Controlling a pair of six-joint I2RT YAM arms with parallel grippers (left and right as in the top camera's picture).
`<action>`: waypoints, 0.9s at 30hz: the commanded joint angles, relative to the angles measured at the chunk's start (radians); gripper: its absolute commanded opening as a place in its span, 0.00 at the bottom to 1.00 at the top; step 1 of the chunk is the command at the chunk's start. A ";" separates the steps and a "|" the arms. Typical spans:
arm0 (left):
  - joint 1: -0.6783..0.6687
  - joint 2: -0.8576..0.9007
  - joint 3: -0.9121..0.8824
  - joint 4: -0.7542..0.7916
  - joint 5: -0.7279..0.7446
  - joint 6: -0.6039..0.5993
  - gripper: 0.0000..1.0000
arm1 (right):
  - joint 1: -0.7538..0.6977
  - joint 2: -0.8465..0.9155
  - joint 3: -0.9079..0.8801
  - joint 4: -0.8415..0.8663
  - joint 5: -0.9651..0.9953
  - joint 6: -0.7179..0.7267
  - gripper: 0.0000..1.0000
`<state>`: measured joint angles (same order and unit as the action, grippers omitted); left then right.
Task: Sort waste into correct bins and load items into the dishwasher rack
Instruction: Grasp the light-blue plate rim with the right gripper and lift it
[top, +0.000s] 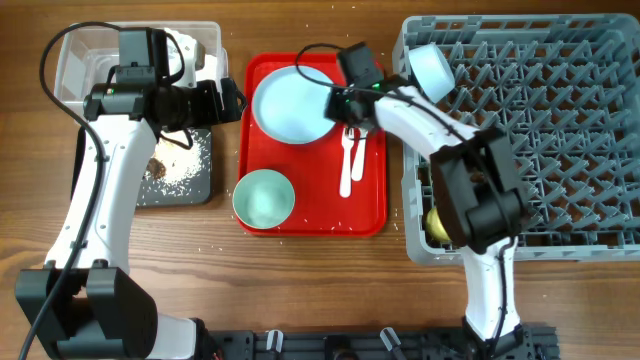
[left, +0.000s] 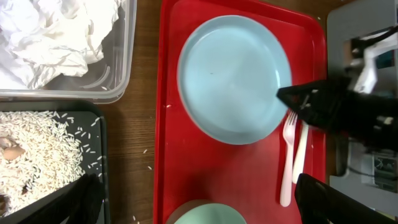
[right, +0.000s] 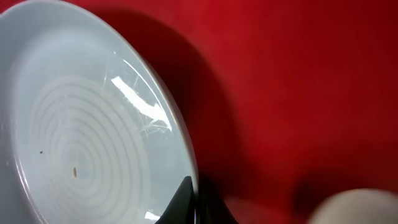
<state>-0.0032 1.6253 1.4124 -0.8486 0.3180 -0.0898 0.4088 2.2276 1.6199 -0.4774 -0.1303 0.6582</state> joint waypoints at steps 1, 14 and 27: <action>0.007 -0.015 0.001 0.003 -0.005 0.005 1.00 | -0.055 -0.202 0.019 0.004 -0.004 -0.203 0.04; 0.007 -0.015 0.001 0.003 -0.005 0.005 1.00 | -0.082 -0.745 0.019 -0.300 0.803 -0.461 0.04; 0.007 -0.015 0.001 0.003 -0.005 0.005 1.00 | -0.113 -0.764 -0.013 -0.582 1.263 -0.549 0.04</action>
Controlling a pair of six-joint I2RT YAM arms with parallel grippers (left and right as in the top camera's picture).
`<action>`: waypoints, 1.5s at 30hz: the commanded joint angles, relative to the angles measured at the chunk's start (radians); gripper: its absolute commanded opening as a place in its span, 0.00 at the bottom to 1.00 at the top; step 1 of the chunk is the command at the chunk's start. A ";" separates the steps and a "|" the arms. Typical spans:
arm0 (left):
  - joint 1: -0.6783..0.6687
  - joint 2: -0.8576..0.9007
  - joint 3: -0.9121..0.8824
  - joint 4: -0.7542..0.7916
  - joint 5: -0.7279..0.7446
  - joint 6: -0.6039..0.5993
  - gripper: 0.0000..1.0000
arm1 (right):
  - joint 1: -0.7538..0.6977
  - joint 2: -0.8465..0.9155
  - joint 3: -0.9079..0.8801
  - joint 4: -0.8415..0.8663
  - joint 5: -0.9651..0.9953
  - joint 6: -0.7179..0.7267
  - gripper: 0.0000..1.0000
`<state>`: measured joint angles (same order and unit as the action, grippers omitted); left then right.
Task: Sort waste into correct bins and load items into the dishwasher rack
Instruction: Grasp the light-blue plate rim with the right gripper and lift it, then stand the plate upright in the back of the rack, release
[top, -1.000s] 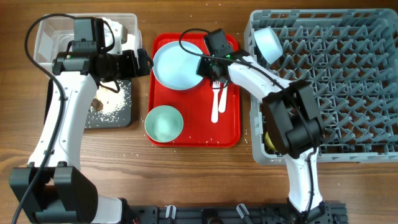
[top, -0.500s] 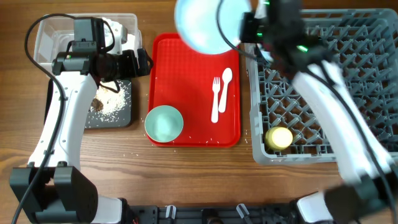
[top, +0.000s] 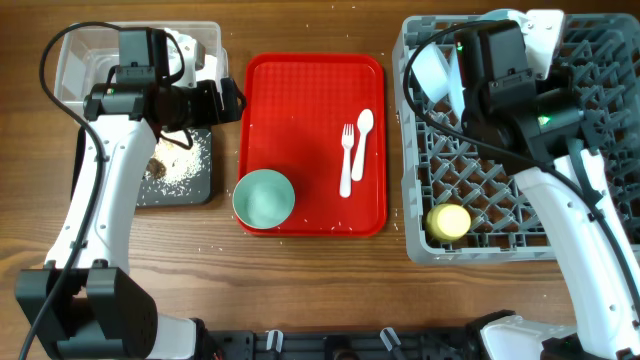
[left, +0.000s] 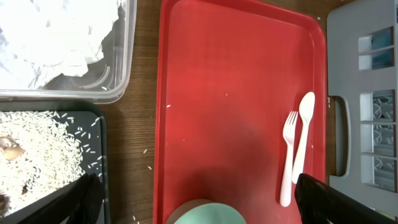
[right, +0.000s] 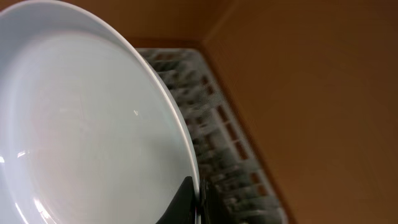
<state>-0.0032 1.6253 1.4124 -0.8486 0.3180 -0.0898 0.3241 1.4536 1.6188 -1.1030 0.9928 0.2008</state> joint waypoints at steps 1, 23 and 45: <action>0.007 -0.015 0.001 0.003 -0.005 0.005 1.00 | -0.040 0.016 -0.011 0.065 0.139 -0.124 0.04; 0.007 -0.015 0.001 0.003 -0.005 0.005 1.00 | -0.259 0.293 -0.011 0.544 -0.089 -0.699 0.04; 0.007 -0.015 0.001 0.003 -0.005 0.005 1.00 | -0.226 0.407 -0.018 0.541 -0.122 -0.641 0.04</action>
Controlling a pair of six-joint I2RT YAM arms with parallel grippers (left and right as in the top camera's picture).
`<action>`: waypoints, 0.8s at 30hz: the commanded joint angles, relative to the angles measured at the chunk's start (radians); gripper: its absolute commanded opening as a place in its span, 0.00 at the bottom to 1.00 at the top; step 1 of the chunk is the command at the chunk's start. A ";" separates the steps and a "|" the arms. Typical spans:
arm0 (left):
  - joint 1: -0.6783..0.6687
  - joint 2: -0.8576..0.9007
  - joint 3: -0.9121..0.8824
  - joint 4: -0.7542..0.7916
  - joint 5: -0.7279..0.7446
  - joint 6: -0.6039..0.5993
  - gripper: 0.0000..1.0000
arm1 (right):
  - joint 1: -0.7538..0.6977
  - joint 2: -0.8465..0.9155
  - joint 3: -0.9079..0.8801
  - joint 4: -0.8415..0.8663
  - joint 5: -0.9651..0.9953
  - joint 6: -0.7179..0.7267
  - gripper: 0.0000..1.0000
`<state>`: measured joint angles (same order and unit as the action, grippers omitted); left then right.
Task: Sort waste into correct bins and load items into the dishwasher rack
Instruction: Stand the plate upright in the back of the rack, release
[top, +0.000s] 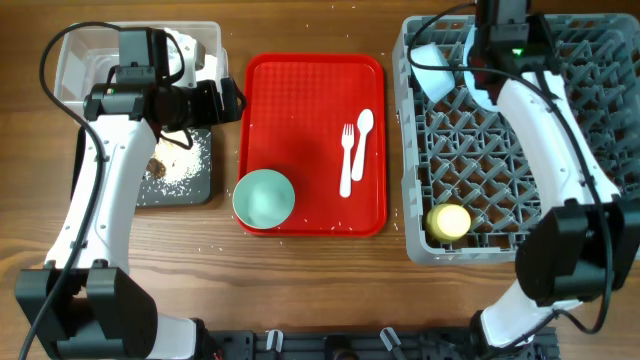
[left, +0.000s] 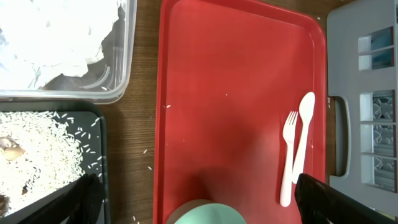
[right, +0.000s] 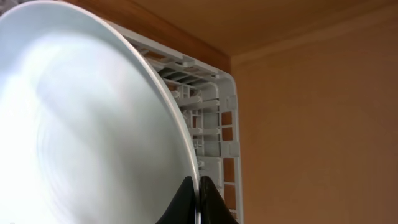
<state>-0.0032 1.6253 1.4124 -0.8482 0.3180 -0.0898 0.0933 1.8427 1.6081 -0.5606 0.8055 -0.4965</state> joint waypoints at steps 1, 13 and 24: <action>0.007 -0.015 0.001 0.002 -0.005 0.005 1.00 | 0.005 0.018 -0.007 -0.005 0.068 0.068 0.04; 0.007 -0.015 0.001 0.002 -0.005 0.004 1.00 | 0.020 0.018 -0.006 -0.028 -0.204 0.220 0.73; 0.007 -0.015 0.001 0.002 -0.005 0.005 1.00 | 0.034 -0.272 0.004 -0.057 -0.758 0.431 1.00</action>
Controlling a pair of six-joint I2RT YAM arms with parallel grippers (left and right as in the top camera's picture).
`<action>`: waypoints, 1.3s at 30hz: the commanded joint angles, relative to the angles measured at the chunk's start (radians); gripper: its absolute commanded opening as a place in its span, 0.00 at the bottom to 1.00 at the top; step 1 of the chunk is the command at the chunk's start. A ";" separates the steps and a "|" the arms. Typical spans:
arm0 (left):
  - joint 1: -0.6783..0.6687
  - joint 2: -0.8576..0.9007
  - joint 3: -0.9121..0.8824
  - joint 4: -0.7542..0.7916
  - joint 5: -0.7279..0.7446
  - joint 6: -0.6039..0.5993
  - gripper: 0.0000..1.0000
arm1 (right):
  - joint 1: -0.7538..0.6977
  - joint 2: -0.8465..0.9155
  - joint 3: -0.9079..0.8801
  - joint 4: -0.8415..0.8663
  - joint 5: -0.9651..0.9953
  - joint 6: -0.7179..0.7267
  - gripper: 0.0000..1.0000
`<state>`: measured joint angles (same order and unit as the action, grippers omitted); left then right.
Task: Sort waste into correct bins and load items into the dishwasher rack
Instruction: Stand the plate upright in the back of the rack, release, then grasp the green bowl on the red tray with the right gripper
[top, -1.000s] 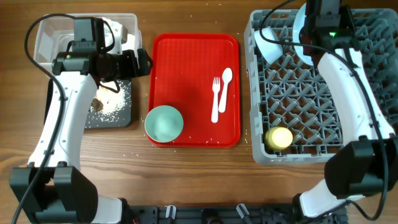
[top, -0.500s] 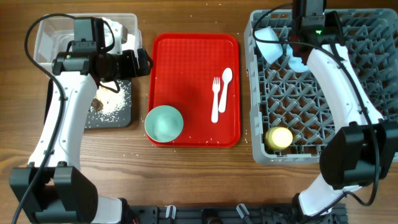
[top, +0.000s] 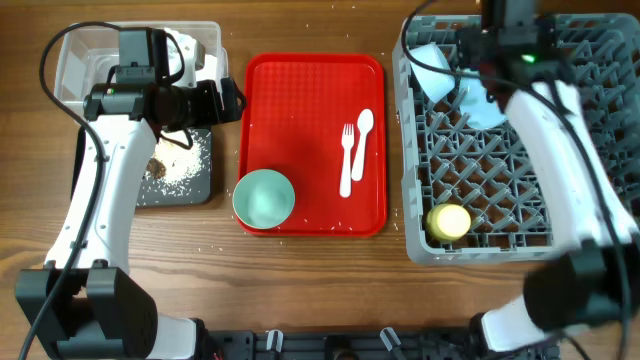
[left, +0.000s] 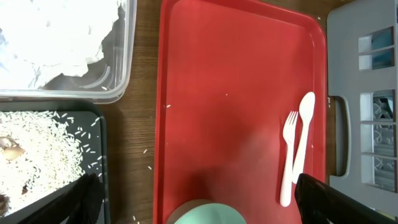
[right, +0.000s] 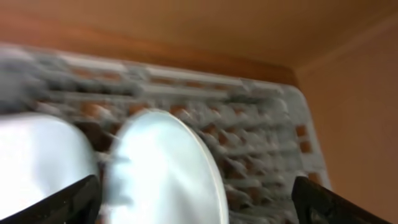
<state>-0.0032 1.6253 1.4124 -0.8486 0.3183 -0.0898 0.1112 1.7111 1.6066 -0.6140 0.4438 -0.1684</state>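
Observation:
The pale blue plate (top: 484, 102) (right: 165, 167) stands on edge among the tines in the far left part of the grey dishwasher rack (top: 560, 240). My right gripper (right: 198, 204) hangs open just above it, holding nothing. A white dish (top: 431, 66) leans beside the plate. On the red tray (top: 300, 120) lie a green bowl (top: 264, 197), a white fork (top: 347, 160) and a white spoon (top: 361, 134). My left gripper (left: 194, 200) is open over the tray's left edge, near the bins.
A clear bin (left: 56, 46) holds crumpled white paper. A black tray (left: 43, 158) in front of it holds rice and scraps. A yellow cup (top: 449, 220) lies in the rack's near left corner. Rice grains are scattered on the wooden table (top: 300, 280).
My right gripper was shut on the plate's rim above the rack's far left. Now it is open and drawn back, and the plate stands in the rack. The left arm has not moved.
My right gripper was first shut on the plate's rim on the red tray. Then it held the plate up over the rack's left side, then at the rack's far left corner. Now the plate stands in the rack, let go. The left arm stayed still throughout.

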 joint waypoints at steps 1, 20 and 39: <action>0.007 -0.015 0.001 0.003 -0.006 0.005 1.00 | 0.016 -0.177 0.005 -0.016 -0.657 0.145 1.00; 0.007 -0.015 0.001 0.003 -0.006 0.005 1.00 | 0.449 0.341 0.002 -0.121 -0.839 0.719 0.53; 0.007 -0.015 0.001 0.003 -0.006 0.004 1.00 | 0.550 0.393 0.001 -0.267 -0.837 0.744 0.49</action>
<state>-0.0032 1.6253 1.4124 -0.8486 0.3180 -0.0898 0.6605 2.0907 1.6100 -0.8791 -0.4030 0.5648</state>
